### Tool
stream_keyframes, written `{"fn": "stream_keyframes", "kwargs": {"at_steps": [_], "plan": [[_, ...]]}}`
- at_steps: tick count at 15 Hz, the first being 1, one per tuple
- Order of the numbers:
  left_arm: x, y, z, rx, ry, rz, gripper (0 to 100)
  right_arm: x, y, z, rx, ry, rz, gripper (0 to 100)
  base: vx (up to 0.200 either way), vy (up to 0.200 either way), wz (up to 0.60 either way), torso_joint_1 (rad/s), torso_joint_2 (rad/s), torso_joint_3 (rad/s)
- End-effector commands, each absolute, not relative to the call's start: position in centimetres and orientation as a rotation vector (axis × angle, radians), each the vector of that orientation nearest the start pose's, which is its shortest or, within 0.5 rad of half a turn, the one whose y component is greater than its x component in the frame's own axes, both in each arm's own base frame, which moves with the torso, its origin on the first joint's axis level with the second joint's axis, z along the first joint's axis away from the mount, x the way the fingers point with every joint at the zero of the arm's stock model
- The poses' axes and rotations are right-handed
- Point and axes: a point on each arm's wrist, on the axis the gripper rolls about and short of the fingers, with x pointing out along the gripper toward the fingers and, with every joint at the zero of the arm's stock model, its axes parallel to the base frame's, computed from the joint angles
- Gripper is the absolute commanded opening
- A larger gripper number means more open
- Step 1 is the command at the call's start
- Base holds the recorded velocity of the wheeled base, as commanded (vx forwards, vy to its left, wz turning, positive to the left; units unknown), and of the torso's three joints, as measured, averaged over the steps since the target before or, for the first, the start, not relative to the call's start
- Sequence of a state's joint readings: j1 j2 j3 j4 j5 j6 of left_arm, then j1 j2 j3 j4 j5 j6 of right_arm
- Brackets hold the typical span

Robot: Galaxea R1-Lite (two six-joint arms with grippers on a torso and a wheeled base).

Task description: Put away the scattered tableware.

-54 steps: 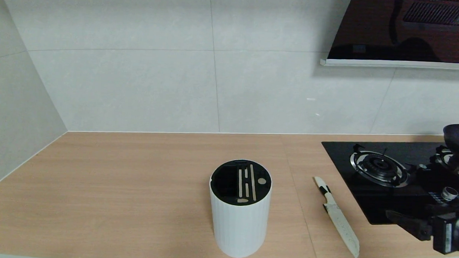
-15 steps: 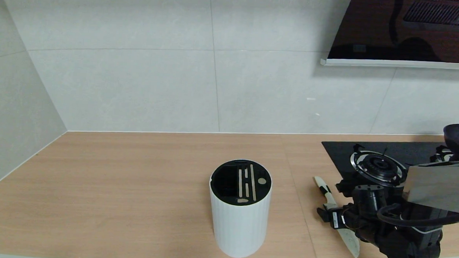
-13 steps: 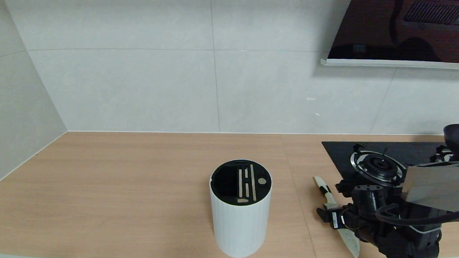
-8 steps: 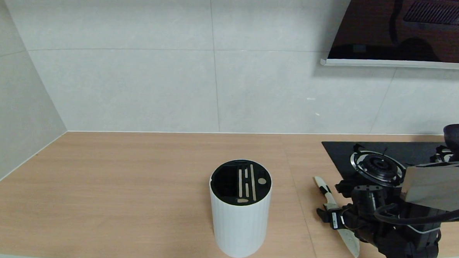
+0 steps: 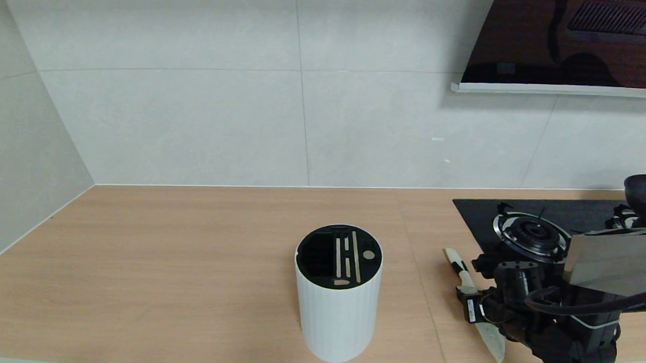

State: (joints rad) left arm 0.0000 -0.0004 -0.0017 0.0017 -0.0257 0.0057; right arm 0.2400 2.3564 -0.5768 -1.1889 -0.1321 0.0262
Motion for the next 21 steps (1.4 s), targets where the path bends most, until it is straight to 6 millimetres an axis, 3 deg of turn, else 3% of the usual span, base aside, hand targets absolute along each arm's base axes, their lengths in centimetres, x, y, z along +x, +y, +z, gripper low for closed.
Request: {"fn": "stream_keyframes", "kwargs": {"at_steps": [1, 4, 7, 10, 12, 13, 15, 21], "plan": [[-2.3, -0.1, 7.6, 0.006, 0.000, -0.026, 100, 32.6, 7.7, -3.0, -0.083, 0.577, 0.098, 0, 0.000, 0.000, 0.00, 0.000, 0.00, 0.000], [-2.3, -0.1, 7.6, 0.006, 0.000, -0.026, 100, 32.5, 7.7, -2.7, -0.081, 0.570, 0.099, 0, 0.000, 0.000, 0.00, 0.000, 0.00, 0.000], [-2.3, -0.1, 7.6, 0.005, 0.000, -0.026, 100, 32.2, 7.7, 0.0, -0.068, 0.503, 0.085, 0, 0.000, 0.000, 0.00, 0.000, 0.00, 0.000], [-2.3, -0.1, 7.6, 0.006, 0.000, -0.026, 100, 30.0, 8.1, 6.2, -0.037, 0.349, 0.118, 0, 0.000, 0.000, 0.00, 0.000, 0.00, 0.000], [-2.3, -0.1, 7.6, 0.008, 0.000, -0.026, 100, 28.4, 8.5, 9.1, -0.025, 0.278, 0.147, 0, 0.000, 0.000, 0.00, 0.000, 0.00, 0.000], [-2.3, -0.1, 7.6, 0.009, 0.000, -0.026, 100, 26.9, 9.1, 11.4, -0.017, 0.226, 0.185, 0, 0.000, 0.000, 0.00, 0.000, 0.00, 0.000], [-2.3, -0.1, 7.6, 0.011, 0.000, -0.026, 100, 25.1, 9.5, 13.7, -0.005, 0.168, 0.228, 0, 0.000, 0.000, 0.00, 0.000, 0.00, 0.000], [-2.4, -0.1, 8.1, 0.011, -0.037, -0.024, 100, 23.7, 9.6, 16.2, 0.016, 0.077, 0.244, 0, 0.000, 0.000, 0.00, 0.000, 0.00, 0.000]]}}
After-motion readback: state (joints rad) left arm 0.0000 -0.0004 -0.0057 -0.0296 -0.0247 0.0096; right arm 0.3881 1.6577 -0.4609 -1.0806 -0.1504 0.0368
